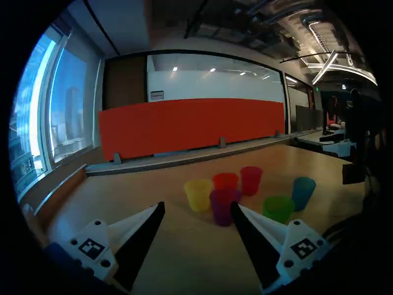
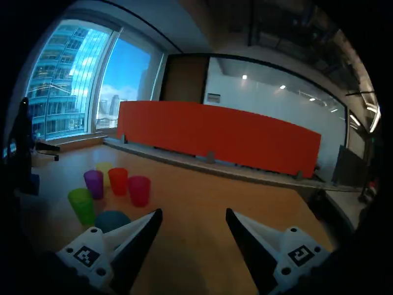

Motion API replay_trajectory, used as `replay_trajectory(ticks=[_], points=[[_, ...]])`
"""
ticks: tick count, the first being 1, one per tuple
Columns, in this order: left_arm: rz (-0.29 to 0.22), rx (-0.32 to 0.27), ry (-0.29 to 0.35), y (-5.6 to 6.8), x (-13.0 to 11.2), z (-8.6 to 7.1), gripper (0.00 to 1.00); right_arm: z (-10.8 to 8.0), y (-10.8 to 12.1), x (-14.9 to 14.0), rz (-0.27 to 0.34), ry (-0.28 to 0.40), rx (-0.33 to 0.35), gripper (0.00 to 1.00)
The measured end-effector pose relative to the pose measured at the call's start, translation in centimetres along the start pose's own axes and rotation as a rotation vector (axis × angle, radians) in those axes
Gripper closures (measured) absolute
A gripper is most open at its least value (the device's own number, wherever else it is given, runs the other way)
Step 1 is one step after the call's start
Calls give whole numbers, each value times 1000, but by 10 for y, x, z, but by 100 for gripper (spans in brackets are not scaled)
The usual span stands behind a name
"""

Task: Pour water

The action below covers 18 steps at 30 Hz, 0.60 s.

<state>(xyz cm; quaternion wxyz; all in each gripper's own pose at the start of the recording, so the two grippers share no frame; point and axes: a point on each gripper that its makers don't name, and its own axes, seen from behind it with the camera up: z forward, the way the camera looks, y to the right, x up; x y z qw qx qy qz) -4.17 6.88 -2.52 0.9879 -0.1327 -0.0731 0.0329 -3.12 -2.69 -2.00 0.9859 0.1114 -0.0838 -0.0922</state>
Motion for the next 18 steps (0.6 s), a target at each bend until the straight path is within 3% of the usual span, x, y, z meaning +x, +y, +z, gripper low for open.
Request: replay_trajectory(ticks=[9, 18], points=[[-45, 72, 76, -11, 16, -7, 1, 3, 14, 16, 63, 77, -121, 0], [-51, 122, 147, -16, 32, -13, 1, -3, 24, 25, 164, 143, -199, 0]])
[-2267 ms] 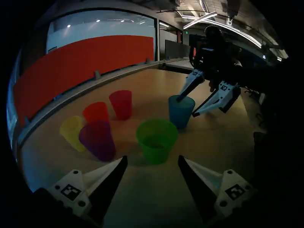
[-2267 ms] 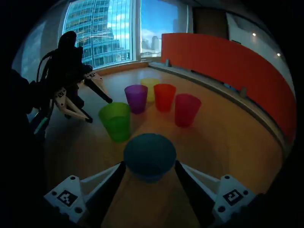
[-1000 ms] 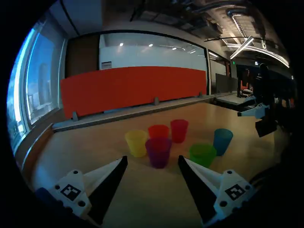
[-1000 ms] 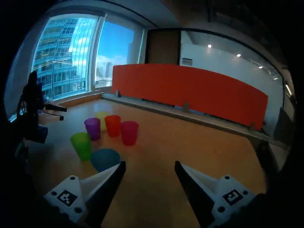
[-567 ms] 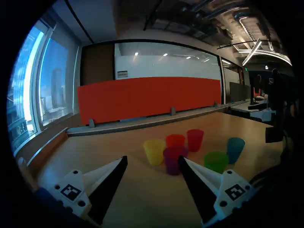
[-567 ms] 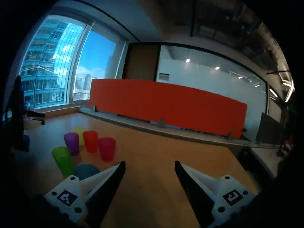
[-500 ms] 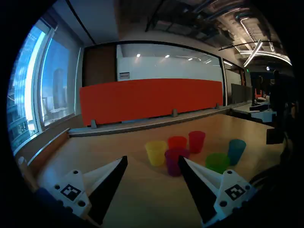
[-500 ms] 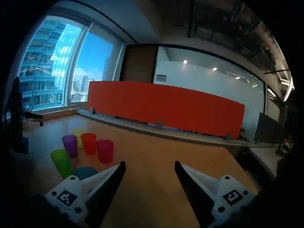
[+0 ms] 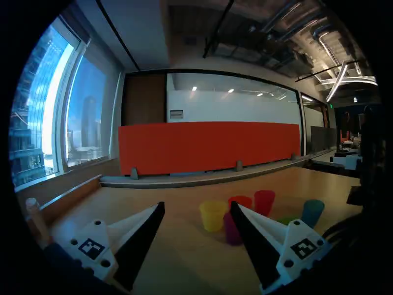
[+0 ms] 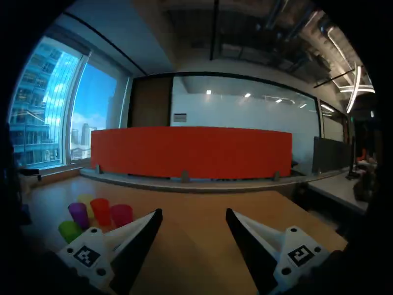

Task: Pour water

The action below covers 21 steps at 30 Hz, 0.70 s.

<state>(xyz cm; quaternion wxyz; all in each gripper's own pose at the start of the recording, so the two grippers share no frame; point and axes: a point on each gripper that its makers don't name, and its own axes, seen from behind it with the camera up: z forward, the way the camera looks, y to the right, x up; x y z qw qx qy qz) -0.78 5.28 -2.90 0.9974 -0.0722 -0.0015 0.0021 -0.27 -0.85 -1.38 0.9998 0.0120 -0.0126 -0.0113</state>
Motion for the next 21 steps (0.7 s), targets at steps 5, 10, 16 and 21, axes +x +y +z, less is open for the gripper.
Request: replay_trajectory(ticks=[5, 10, 16, 21], points=[[7, 22, 19, -3, 5, 1, 1, 1, 2, 2, 35, 20, -25, 0], [20, 58, 41, -9, 12, 1, 1, 0, 2, 3, 23, 33, -49, 0], [31, 84, 41, -12, 16, 4, 1, -2, -1, 8, -22, 49, -67, 0], [18, 100, 51, -14, 20, 5, 1, -2, -2, 7, -37, 41, -71, 0]])
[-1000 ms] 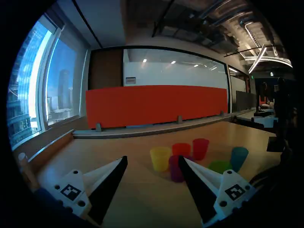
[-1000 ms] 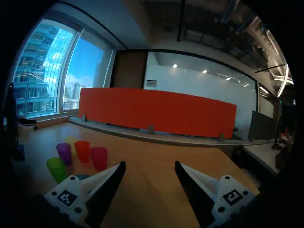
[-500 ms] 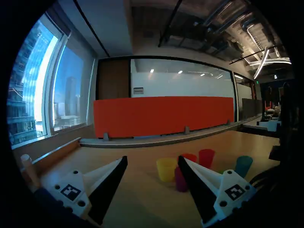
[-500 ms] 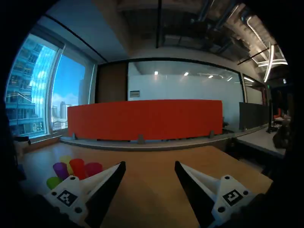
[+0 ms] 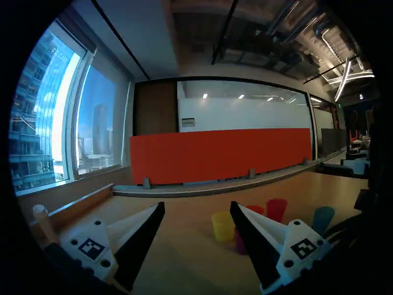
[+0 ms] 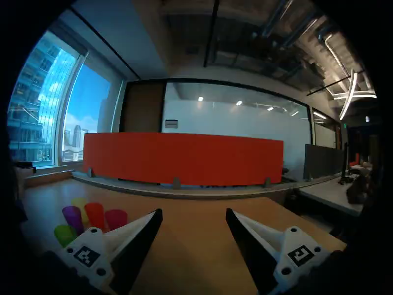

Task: Pour water

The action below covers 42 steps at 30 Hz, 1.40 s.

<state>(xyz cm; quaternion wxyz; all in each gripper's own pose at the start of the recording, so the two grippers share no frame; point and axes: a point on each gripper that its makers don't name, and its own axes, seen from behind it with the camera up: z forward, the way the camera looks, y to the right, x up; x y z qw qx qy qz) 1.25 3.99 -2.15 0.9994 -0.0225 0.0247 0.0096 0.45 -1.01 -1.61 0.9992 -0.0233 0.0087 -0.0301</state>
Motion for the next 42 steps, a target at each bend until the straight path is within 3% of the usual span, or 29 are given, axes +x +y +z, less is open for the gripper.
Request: replay_trajectory(ticks=[6, 15, 21, 33, 42], points=[[-29, 29, 3, -3, -3, 3, 1, -3, 3, 3, 31, 0, -3, 0], [26, 62, 14, -7, -7, 5, 1, -9, 23, 10, 48, 7, -43, 0], [35, 70, 16, -10, -16, 5, 1, -11, 30, 9, 66, -3, -60, 0], [-14, 63, 6, -18, -47, 10, 1, -11, 25, 15, 66, 4, -61, 0], [-22, 56, -2, -23, -60, 11, 1, -13, 17, 16, 48, -1, -57, 0]])
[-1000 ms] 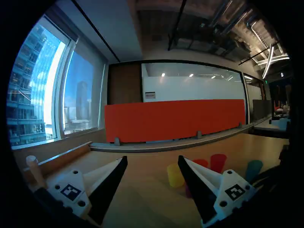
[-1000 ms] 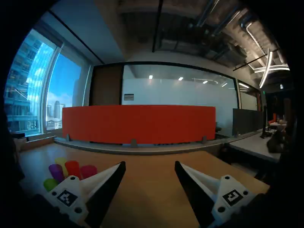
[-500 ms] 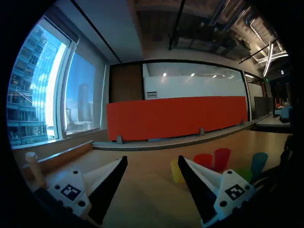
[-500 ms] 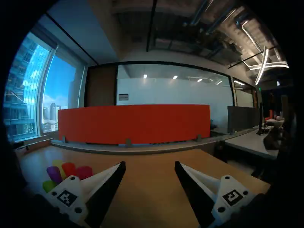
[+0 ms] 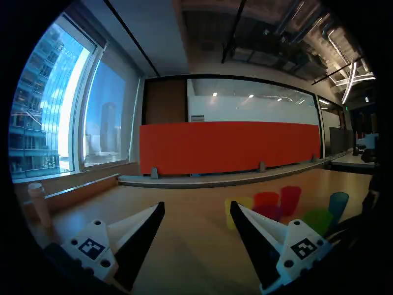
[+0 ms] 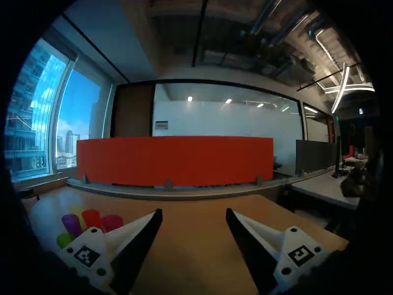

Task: Pour water

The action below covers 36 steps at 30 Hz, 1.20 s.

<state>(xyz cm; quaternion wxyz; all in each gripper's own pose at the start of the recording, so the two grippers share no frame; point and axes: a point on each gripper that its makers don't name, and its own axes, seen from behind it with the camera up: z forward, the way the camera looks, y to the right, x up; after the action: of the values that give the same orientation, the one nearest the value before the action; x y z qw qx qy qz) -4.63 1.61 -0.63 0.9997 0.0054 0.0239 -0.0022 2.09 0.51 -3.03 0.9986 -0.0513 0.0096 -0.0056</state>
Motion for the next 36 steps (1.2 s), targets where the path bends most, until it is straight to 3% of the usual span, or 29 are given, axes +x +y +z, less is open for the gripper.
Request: replay_trajectory(ticks=[12, 36], points=[[-28, -14, -7, 2, -6, 2, 1, 0, -6, 2, -6, 1, 7, 0], [-28, -11, -37, 1, -12, 6, 1, -1, -5, -2, 2, -3, 9, 0]])
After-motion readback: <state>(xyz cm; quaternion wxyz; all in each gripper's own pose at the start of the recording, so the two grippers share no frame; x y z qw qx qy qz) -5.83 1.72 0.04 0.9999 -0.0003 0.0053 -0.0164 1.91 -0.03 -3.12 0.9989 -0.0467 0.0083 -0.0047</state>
